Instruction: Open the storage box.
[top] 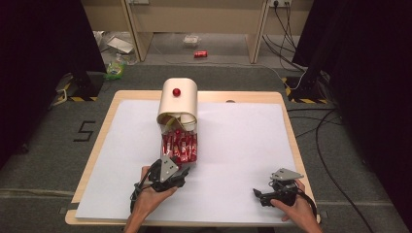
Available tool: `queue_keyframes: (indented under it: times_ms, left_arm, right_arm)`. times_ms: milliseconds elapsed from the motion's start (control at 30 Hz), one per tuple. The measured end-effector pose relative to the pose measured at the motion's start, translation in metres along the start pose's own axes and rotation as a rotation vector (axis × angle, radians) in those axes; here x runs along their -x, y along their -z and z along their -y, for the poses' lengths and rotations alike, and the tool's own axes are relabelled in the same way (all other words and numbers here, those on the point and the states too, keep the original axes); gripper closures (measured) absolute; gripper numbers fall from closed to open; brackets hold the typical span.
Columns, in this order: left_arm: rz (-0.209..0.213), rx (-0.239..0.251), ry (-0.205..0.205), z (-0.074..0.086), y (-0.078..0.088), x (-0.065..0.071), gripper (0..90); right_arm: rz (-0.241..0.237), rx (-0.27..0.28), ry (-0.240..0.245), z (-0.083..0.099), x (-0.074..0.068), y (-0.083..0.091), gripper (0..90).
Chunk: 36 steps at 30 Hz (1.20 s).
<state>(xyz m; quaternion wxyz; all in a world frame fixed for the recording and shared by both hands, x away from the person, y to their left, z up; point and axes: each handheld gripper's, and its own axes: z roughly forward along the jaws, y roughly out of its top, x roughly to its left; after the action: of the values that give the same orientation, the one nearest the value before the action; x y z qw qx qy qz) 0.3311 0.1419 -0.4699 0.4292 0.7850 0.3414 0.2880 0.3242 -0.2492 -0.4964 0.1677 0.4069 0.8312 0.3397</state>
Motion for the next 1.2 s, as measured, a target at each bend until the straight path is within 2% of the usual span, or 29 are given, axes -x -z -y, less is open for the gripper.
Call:
queue_keyframes:
  times_ms: [67, 100, 133, 167, 267, 300, 367, 400, 433, 533, 567, 633, 900, 1200]
  left_arm:
    - [0.003, 0.0, -0.001, 0.0, 0.0, 0.0, 40.7]
    - [0.007, -0.003, -0.019, 0.0, 0.0, 0.001, 41.7]
    - [0.007, -0.003, -0.019, 0.0, 0.0, 0.001, 42.7]
    - [0.022, -0.024, -0.013, 0.002, -0.001, 0.002, 44.0]
    - [0.018, -0.03, -0.021, 0.004, 0.0, 0.003, 45.3]
    - [0.005, -0.031, -0.04, 0.004, 0.001, 0.003, 45.3]
    - [0.008, -0.034, -0.041, 0.004, 0.002, 0.003, 45.3]
    - [0.026, -0.04, -0.022, 0.004, 0.003, 0.005, 45.3]
    - [0.026, -0.039, -0.018, 0.004, 0.004, 0.006, 45.3]
    - [0.008, -0.036, -0.036, 0.004, 0.006, 0.005, 45.2]
    - [0.029, -0.04, -0.014, 0.004, 0.008, 0.007, 45.2]
    - [0.03, -0.039, -0.01, 0.004, 0.009, 0.007, 45.2]
    - [0.036, -0.062, -0.006, 0.003, 0.012, 0.008, 45.5]
    - [0.037, -0.05, 0.003, 0.004, 0.02, 0.011, 45.7]
  right_arm:
    - [0.0, 0.0, 0.0, 0.0, 0.0, 0.0, 5.3]
    - [0.0, -0.001, 0.0, 0.0, 0.0, 0.0, 5.3]
    - [0.0, -0.001, 0.0, 0.0, 0.0, 0.0, 5.3]
    - [0.0, 0.0, 0.0, 0.0, 0.0, 0.0, 5.3]
    - [0.0, -0.001, 0.0, 0.0, 0.0, 0.0, 5.3]
    - [0.0, -0.001, 0.0, 0.0, 0.0, 0.0, 5.3]
    - [0.0, 0.0, 0.0, 0.0, 0.0, 0.0, 5.3]
    - [0.0, 0.0, 0.0, 0.0, 0.0, 0.0, 5.3]
    - [0.0, 0.0, 0.0, 0.0, 0.0, 0.0, 5.3]
    - [0.0, 0.0, 0.0, 0.0, 0.0, 0.0, 5.3]
    - [0.0, 0.0, 0.0, 0.0, 0.0, 0.0, 5.3]
    - [0.0, 0.0, 0.001, 0.0, 0.0, 0.0, 5.3]
    - [0.0, 0.001, 0.001, 0.0, 0.0, 0.0, 5.3]
    - [0.0, 0.001, 0.001, 0.0, 0.0, 0.0, 5.3]
